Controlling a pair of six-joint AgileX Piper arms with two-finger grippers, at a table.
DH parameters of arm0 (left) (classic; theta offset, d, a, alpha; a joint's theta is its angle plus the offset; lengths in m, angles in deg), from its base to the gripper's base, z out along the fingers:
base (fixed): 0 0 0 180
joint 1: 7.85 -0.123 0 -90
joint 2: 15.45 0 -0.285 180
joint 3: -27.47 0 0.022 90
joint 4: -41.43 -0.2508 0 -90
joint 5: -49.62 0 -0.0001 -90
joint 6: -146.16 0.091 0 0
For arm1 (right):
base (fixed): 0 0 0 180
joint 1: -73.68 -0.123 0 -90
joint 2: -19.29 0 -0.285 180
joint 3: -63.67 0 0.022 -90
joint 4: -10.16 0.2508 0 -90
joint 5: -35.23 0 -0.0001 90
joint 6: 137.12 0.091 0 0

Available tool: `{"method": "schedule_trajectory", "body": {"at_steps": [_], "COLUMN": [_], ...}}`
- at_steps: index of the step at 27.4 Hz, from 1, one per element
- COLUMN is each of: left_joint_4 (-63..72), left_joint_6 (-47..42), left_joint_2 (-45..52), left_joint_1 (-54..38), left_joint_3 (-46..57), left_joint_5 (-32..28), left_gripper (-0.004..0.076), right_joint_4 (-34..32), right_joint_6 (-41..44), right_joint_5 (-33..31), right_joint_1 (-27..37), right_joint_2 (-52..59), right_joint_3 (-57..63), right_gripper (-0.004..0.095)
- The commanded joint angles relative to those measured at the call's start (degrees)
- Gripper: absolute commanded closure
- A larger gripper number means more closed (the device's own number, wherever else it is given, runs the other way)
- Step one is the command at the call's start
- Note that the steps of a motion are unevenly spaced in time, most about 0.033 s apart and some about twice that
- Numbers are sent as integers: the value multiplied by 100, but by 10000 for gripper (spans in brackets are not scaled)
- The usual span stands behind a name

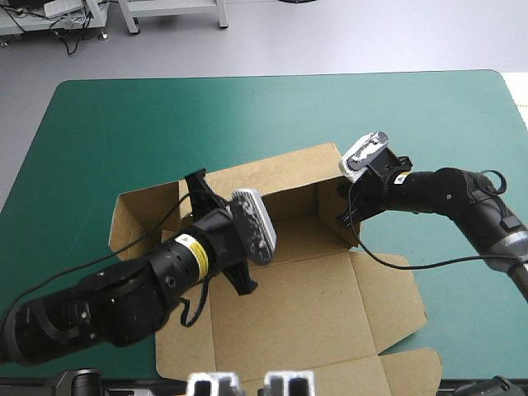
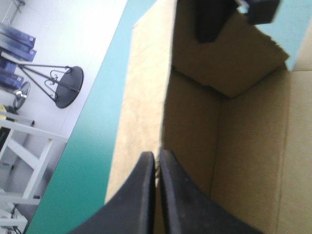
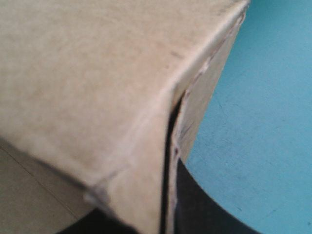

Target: Fold the box

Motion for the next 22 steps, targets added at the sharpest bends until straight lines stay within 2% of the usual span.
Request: {"method": "schedule_trajectory", "body": {"at_steps": [1,4,9,15,18,22], "left_joint_4": [208,1120,3034,4744,5161,5455], "left_joint_6": [96,773,1651,2647,2977,3274], "left_joint_2": [140,140,151,140,140,140], "left_joint_1": [-876,-2434,-4270,-6027,-6642,-7019], "left_joint_3": [-569,-667,-667,-667,-656,-656], "left_joint_5": [-202,-374,-681,-545,-600,-739], "left_gripper": [706,706,706,707,709,710], "right_joint_4": [-640,-1308,-1996,-1849,-1838,-1780], "right_joint_6": [333,799,1225,1207,1187,1187], "right_joint_5": [-827,-1581,-2332,-2914,-2954,-2967], "right_joint_1": [-22,-22,40,521,659,681], "right_joint_2": [147,147,136,-315,-815,-1600], "right_joint_3": [-664,-1195,-1368,-1453,-1750,-2525], "right_gripper": [932,932,932,933,933,933]}}
